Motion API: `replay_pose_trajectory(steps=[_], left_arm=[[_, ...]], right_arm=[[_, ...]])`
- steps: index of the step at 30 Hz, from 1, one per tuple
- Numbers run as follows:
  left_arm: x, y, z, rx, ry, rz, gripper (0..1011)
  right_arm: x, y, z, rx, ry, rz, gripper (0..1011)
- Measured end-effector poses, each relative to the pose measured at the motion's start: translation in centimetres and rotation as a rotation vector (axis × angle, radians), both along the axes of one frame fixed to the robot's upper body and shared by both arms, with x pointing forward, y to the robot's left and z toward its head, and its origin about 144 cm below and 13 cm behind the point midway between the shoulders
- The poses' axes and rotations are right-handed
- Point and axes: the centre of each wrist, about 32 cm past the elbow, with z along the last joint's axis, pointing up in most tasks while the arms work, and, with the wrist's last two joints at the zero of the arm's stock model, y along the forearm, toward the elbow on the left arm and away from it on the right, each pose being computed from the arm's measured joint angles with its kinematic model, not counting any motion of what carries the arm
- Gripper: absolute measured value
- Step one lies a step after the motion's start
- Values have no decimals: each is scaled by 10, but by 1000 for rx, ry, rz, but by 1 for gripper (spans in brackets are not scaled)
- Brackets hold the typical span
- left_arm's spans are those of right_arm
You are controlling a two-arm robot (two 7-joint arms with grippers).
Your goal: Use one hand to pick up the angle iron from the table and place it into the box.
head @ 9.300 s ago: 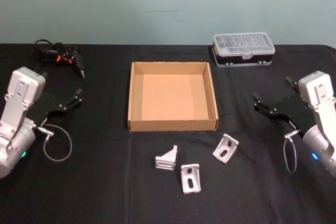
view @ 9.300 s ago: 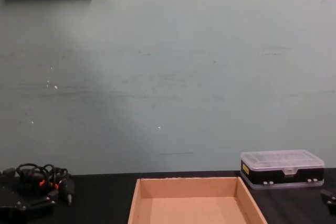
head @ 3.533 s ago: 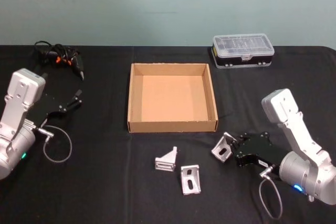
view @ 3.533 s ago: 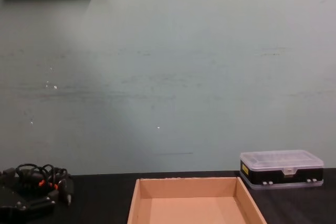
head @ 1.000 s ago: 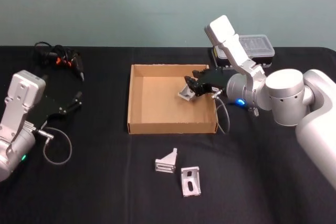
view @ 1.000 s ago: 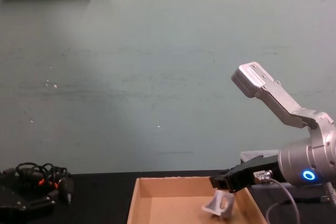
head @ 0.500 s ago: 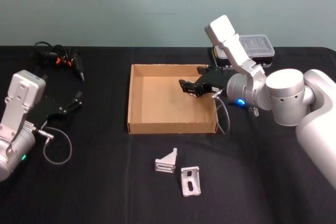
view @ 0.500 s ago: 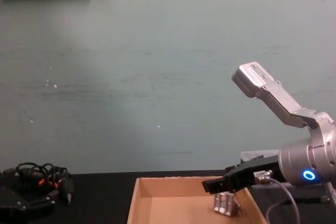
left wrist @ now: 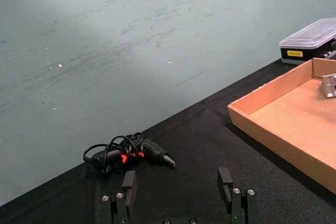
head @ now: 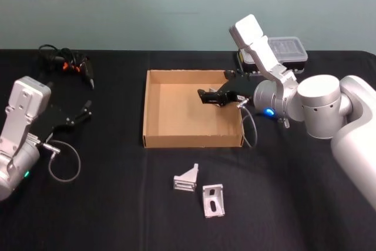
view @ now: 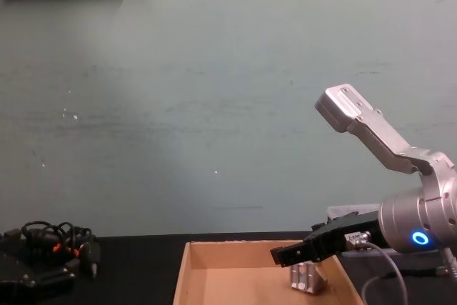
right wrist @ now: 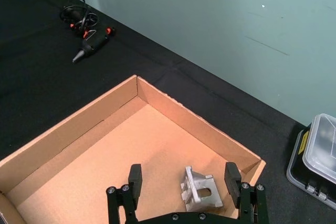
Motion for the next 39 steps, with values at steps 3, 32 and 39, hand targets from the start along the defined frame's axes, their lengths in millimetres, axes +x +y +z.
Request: replay_pose_trajectory(steps=[3,32,39], left_arm=[[0,0,0,0,0,0,1011],[0,0,0,0,0,0,1011],[0,0,0,0,0,0,1011]], right_arm=[[0,0,0,0,0,0,1003],[-105,-32,25,101,-10,70,1003],[-148,-40,20,103,30,103,1003]])
